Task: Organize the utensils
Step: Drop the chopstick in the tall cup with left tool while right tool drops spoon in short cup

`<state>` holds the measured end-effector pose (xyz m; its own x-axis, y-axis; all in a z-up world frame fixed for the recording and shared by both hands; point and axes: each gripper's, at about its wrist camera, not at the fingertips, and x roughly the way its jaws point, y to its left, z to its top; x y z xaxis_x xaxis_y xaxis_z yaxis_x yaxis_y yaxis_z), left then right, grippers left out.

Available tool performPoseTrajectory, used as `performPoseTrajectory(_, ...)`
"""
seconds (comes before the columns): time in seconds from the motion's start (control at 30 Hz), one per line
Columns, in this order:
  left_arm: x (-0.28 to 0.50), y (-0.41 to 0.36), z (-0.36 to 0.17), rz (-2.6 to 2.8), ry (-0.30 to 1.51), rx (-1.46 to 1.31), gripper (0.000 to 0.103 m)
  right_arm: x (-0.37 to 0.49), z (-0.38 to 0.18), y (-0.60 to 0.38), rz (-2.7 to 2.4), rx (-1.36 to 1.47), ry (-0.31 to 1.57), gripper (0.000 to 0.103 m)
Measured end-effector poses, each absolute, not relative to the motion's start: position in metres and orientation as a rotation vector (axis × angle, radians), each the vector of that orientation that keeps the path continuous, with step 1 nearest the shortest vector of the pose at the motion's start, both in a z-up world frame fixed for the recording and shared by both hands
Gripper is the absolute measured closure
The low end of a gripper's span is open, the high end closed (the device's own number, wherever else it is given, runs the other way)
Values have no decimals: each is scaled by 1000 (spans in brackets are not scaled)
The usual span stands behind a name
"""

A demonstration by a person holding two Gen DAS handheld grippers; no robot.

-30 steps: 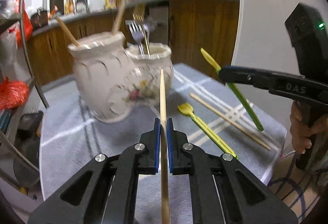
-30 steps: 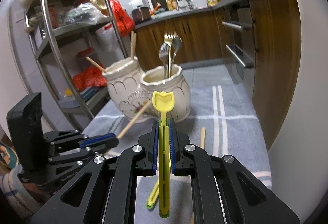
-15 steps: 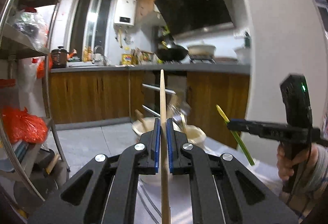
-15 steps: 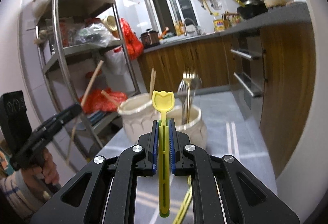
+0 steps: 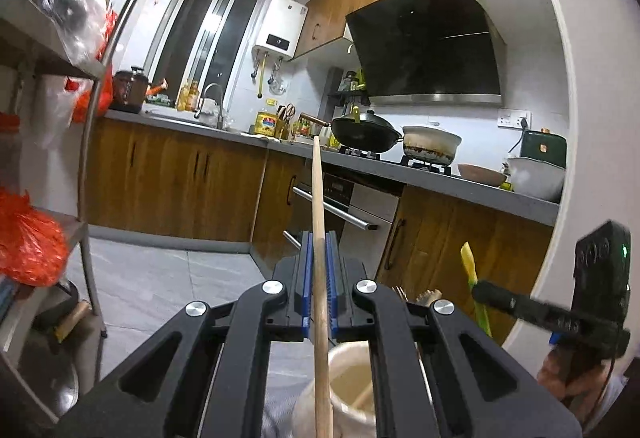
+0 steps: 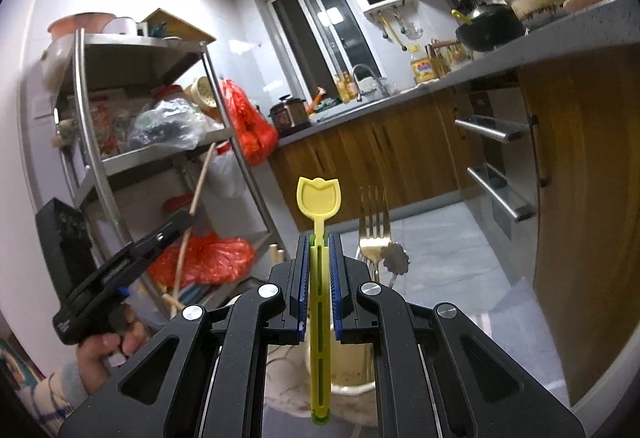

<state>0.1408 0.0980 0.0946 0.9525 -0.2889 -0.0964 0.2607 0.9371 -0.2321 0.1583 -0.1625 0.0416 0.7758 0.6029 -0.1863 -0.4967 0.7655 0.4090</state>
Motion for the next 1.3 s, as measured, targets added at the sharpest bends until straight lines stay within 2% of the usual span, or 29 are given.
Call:
performPoseTrajectory(0.27,175,88,82,-310,136,-277,97,177,34,-156,608,367,323,93)
performPoseTrajectory(0.93,161,94,68,-424,173,-222,97,179,24,-136,538,246,246,92)
performPoseTrajectory(1.3,155,91,73,-398,186,-191,97,173,13,-126,556,134,325,92)
